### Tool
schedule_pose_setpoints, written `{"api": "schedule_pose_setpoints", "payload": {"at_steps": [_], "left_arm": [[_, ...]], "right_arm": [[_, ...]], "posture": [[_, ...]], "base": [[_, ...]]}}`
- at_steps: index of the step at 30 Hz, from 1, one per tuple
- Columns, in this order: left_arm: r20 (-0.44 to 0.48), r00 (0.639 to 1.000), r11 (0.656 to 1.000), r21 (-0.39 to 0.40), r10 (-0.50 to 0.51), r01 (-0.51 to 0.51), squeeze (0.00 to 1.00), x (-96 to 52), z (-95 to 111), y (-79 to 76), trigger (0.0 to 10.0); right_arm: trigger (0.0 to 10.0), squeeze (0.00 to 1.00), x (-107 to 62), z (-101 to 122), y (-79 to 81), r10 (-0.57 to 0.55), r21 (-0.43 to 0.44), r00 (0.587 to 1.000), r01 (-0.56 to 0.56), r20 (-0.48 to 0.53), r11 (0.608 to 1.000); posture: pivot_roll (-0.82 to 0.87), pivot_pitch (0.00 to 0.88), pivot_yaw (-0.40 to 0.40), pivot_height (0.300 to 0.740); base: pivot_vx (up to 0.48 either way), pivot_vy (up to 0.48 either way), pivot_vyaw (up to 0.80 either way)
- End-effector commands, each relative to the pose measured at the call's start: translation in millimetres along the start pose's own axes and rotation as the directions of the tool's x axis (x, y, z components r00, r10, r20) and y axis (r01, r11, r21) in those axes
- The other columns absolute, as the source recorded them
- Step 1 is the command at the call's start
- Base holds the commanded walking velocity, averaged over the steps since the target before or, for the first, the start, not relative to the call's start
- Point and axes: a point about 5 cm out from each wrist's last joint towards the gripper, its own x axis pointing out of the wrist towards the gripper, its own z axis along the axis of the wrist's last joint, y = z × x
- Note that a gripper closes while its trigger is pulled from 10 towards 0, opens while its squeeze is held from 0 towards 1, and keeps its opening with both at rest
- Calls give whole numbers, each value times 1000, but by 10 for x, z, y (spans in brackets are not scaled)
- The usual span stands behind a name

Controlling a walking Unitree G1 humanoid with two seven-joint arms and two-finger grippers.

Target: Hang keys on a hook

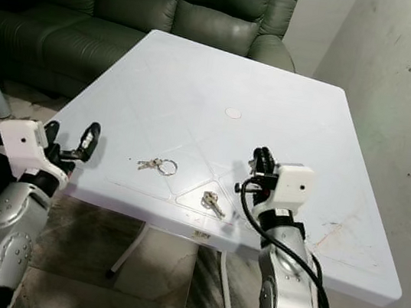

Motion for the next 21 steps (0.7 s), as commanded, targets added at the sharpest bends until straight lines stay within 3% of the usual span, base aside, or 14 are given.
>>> {"api": "schedule_pose_setpoints", "payload": {"at_steps": [1,8,21], "left_arm": [[-19,1000,1000,1,-6,6,0,42,-12,1,10000],[-34,999,999,35,30,-29,0,119,-24,40,10000],[-26,999,999,19,37,-36,0,140,-45,23,10000]], "right_arm": [[10000,0,45,18,-43,-17,-17,1000,17,-9,1000],[10000,0,103,28,-51,-32,-7,999,32,-11,999],[10000,0,98,-1,-21,-31,-2,999,31,-22,1000]], "posture": [[54,0,-72,702],[48,0,-68,702],[46,0,-69,702]], "base": [[0,0,-519],[0,0,-738],[0,0,-738]]}}
